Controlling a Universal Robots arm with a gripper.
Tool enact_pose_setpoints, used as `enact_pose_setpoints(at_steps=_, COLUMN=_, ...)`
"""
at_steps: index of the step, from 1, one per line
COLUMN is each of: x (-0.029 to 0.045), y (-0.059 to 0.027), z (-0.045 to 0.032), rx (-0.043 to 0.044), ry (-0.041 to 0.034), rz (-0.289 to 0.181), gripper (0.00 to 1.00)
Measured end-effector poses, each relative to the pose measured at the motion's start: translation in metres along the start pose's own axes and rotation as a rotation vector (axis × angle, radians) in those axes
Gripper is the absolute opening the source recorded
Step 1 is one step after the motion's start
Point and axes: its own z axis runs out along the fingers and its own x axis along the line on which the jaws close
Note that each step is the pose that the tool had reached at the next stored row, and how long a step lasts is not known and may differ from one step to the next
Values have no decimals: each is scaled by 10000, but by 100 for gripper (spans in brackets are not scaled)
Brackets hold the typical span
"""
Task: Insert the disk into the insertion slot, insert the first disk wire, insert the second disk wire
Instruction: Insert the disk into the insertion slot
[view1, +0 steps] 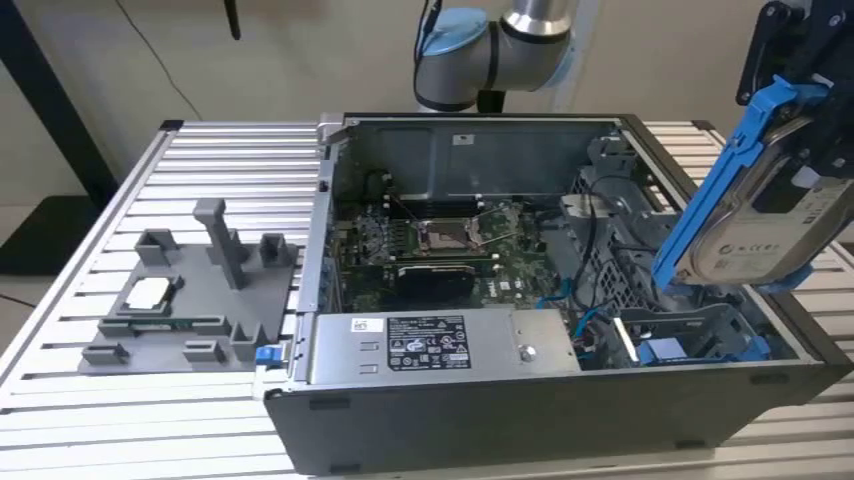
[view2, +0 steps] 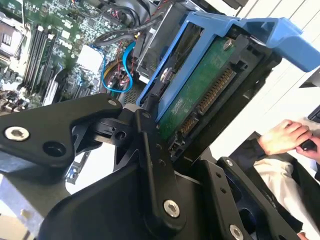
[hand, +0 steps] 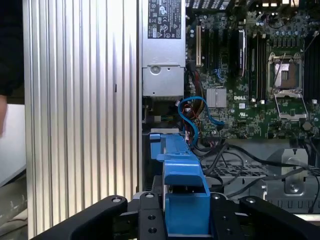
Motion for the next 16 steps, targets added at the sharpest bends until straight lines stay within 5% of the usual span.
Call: enact_pose_setpoints(at_steps=16, x=0, y=-2, z=60, rx=0, ry=-3, rz=0, gripper=32)
